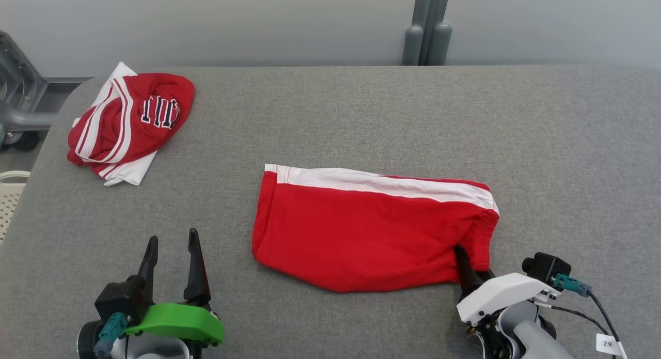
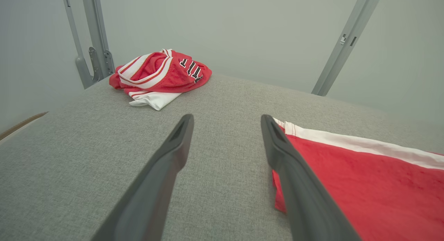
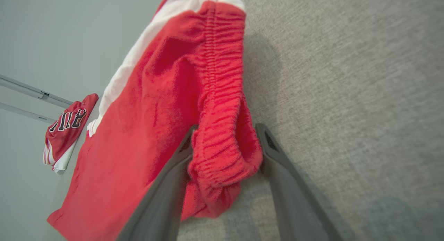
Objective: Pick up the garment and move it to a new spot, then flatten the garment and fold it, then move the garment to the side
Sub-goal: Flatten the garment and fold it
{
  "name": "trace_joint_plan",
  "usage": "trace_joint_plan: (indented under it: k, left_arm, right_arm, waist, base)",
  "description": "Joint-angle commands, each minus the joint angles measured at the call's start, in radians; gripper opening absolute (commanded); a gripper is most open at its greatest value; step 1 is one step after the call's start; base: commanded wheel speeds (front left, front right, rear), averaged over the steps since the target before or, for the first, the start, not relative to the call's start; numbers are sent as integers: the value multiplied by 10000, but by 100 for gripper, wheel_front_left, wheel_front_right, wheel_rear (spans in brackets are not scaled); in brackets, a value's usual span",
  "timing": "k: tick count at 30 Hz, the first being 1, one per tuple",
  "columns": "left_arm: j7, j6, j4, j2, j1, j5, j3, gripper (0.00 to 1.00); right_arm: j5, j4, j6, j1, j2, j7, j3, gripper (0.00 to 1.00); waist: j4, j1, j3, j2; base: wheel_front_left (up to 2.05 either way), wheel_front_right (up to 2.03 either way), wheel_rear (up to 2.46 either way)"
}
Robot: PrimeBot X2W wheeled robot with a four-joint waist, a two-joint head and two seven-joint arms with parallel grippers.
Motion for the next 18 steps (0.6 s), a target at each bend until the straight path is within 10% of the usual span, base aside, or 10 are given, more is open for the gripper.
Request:
trace_joint_plan:
  k: [1, 4, 18]
  left_arm:
    - [5, -4, -2, 33, -133, 90, 63, 100]
    - [5, 23, -23, 10, -119, 94, 123, 100]
    - [5, -24, -128, -129, 22, 117, 139, 100]
  right_arm:
    - [117, 202, 0, -130, -15, -28, 144, 36]
    - [198, 471, 0, -388, -18, -45, 295, 0]
    - [-182, 646, 0, -1189, -1158, 96, -160, 0]
  waist:
    - [-26, 0, -5, 0]
    - [-88, 0, -7, 0]
    - [-581, 0, -121, 0]
  base:
    - [0, 0, 0]
    - [0, 0, 0]
    - [0, 0, 0]
